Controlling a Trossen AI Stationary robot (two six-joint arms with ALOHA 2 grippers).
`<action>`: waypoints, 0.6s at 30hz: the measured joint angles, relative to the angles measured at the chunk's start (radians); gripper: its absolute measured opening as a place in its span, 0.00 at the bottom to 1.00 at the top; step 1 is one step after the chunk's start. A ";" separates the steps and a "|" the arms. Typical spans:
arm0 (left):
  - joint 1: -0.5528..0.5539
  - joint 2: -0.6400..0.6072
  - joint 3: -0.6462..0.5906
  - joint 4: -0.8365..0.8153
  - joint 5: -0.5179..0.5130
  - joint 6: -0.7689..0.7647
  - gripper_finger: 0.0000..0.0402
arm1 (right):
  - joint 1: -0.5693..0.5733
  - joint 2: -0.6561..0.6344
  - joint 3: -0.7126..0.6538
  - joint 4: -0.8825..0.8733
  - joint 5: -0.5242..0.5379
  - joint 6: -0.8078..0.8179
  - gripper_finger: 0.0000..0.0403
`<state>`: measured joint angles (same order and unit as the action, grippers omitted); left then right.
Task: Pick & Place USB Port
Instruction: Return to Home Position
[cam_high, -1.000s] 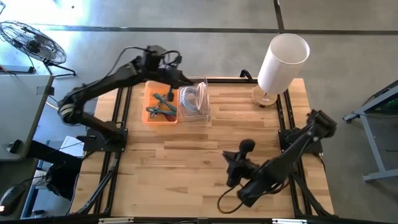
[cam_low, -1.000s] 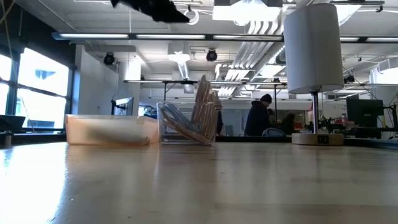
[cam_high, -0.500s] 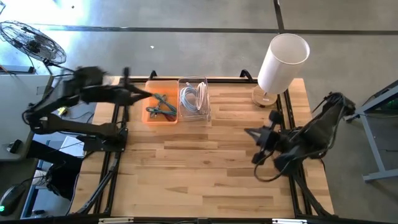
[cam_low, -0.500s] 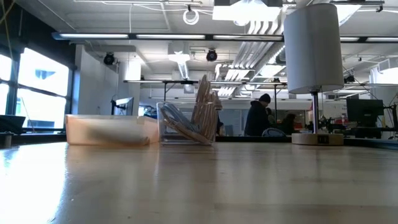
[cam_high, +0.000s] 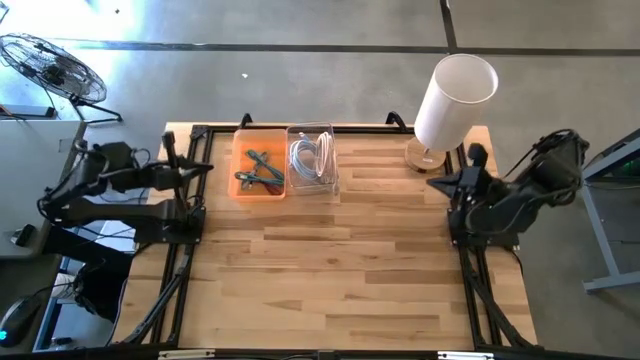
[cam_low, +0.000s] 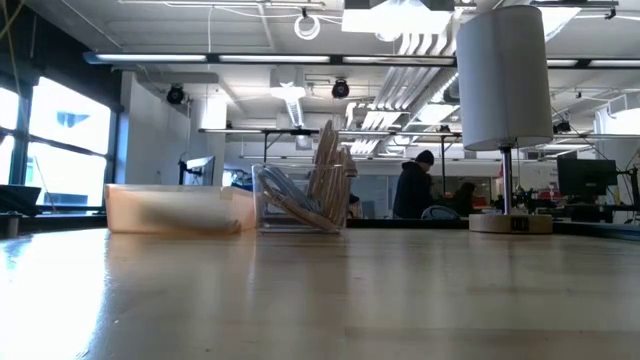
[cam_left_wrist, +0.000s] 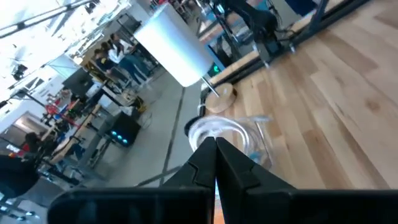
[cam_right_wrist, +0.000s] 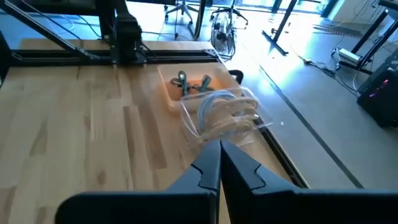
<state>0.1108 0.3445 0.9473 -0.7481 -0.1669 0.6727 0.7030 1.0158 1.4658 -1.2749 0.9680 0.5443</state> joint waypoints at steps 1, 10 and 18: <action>0.000 -0.028 -0.032 -0.001 0.000 -0.003 0.00 | 0.000 -0.030 -0.022 0.001 -0.003 -0.001 0.00; 0.000 -0.237 -0.249 0.018 0.071 -0.028 0.00 | 0.000 -0.432 -0.489 0.143 0.017 0.079 0.00; 0.000 -0.337 -0.357 0.110 0.235 -0.017 0.00 | -0.001 -0.757 -0.961 0.788 -0.147 -0.287 0.00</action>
<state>0.1108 0.0071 0.5900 -0.6382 0.0683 0.6558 0.7017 0.2590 0.5050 -0.4871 0.8206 0.2570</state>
